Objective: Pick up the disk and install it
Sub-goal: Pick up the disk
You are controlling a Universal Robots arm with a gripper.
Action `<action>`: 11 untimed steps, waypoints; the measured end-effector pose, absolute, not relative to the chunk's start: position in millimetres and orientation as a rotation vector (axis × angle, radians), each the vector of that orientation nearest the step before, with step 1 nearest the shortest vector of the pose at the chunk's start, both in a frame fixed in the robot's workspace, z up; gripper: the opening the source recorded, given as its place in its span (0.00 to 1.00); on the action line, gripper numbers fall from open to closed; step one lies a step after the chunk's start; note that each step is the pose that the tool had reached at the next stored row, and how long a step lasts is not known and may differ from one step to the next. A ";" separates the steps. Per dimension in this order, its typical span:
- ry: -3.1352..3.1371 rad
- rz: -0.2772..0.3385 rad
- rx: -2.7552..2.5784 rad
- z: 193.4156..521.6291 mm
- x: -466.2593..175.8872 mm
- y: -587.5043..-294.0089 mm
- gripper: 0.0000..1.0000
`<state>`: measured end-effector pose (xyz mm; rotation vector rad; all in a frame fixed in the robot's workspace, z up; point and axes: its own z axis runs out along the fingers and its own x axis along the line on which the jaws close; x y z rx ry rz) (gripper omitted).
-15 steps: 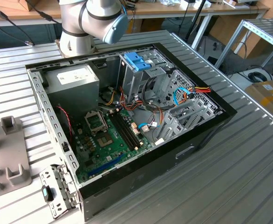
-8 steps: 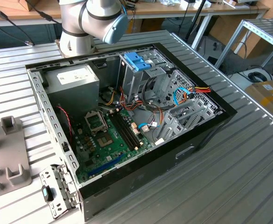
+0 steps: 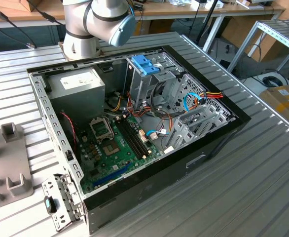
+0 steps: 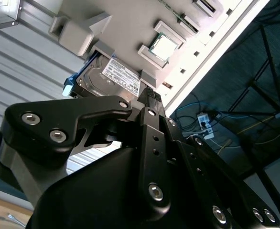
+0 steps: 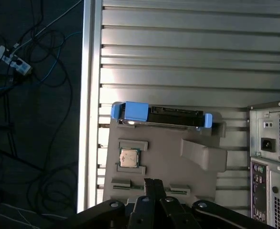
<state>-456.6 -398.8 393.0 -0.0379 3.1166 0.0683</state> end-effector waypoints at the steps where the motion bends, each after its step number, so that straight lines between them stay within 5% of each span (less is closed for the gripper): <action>1: 3.117 0.068 -0.048 393.0 -456.6 -398.9 0.10; 11: 3.116 0.069 -0.078 393.0 -456.6 -398.8 0.10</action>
